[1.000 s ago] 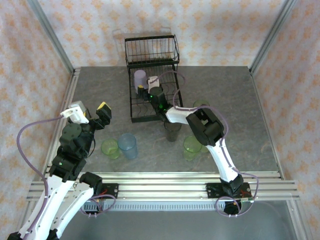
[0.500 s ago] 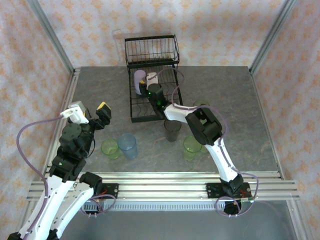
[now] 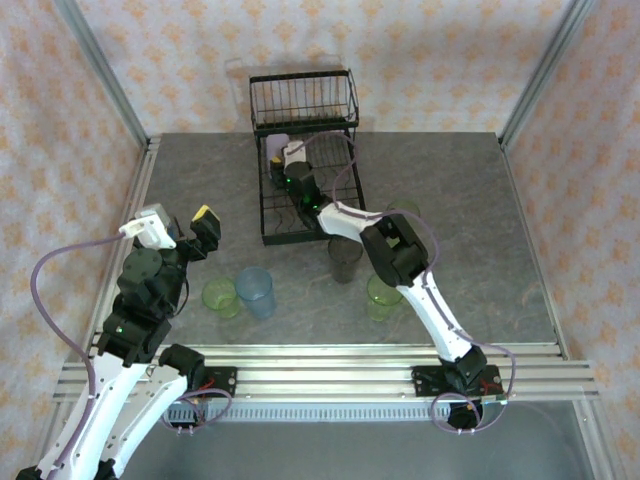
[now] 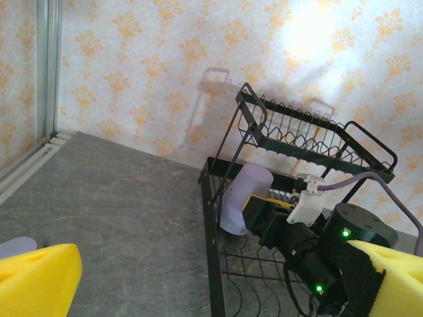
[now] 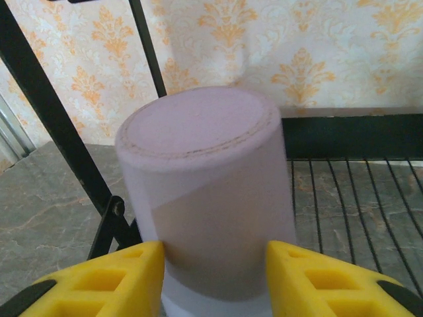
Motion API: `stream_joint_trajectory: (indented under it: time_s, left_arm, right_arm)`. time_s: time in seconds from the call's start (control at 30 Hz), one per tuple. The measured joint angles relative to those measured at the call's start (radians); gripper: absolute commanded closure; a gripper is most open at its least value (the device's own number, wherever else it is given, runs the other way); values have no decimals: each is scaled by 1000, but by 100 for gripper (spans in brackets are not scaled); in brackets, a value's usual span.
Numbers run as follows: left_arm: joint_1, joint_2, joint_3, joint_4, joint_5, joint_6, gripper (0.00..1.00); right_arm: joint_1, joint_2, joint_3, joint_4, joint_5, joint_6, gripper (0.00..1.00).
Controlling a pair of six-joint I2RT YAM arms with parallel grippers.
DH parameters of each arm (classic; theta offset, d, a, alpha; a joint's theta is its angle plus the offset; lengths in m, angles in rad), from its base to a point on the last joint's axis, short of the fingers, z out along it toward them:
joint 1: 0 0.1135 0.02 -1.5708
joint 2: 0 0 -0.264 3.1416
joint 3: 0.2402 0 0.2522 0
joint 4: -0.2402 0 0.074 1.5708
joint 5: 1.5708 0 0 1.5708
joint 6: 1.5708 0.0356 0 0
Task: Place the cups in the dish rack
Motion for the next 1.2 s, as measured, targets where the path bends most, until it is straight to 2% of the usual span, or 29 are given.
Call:
stream_joint_trajectory:
  time_s: [0.23,0.4,0.67,0.9,1.03,1.13,1.2]
  left_arm:
    - [0,3,5,-41,-2,-2,1]
    - [0,53,51,-122,3,-19,1]
    - [0,195,252,-380,58,-70,1]
    - [0,299,420,-631,151,-137,1]
    - [-5,344,453,-753,244,-171,1]
    - [-27,371,460,-824,293,-201,1]
    - [-51,379,460,-867,317,-226,1]
  right_arm:
    - [-1,43,75,-47,-2,3,51]
    - [2,-19,-58,-26,-28,9,42]
    - [10,-278,-360,-12,-78,50,29]
    - [10,-548,-454,-49,-105,114,19]
    - [11,-681,-500,-156,-109,124,13]
    - [11,-802,-564,-246,-89,119,1]
    - [11,-882,-601,-315,-67,104,1]
